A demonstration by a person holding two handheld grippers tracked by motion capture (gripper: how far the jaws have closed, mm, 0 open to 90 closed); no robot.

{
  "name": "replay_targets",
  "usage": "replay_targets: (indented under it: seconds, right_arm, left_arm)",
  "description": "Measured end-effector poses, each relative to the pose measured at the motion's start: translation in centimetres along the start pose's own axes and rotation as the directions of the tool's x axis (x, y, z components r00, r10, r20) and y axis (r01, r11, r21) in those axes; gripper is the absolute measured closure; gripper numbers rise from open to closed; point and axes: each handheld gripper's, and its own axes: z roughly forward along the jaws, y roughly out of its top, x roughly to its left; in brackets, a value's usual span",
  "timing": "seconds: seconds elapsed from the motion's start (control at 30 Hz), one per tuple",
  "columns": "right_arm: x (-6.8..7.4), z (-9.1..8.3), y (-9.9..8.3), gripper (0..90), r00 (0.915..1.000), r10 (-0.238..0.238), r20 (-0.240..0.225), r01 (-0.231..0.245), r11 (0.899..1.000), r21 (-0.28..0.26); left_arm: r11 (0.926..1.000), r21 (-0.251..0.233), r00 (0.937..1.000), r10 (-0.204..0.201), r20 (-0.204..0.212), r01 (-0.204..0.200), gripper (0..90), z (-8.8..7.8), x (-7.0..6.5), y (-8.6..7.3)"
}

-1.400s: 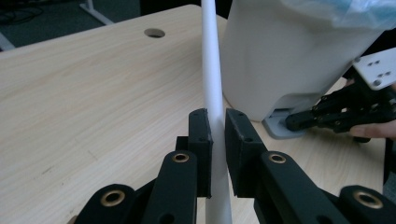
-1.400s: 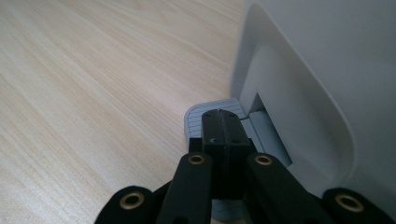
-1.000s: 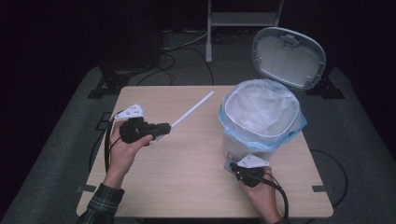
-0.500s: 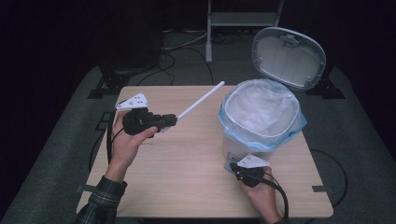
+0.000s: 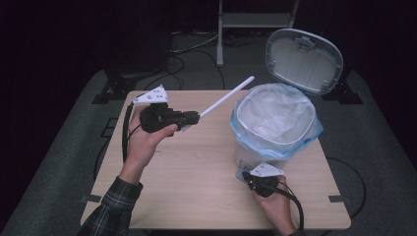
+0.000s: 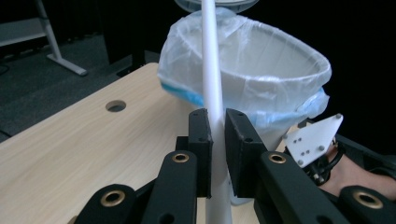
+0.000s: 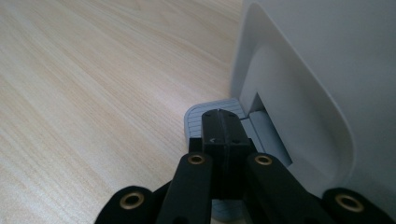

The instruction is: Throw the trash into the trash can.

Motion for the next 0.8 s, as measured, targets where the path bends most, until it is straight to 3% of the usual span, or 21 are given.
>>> replay_targets:
  seconds: [0.8]
  right_arm:
    - [-0.1,0.0,0.0,89.9,1.0,0.008,-0.005,-0.008,1.0,-0.001]
  left_arm:
    - [0.9996,0.004,0.9977,0.027,0.062,-0.027,81.4,4.1,-1.3,3.4]
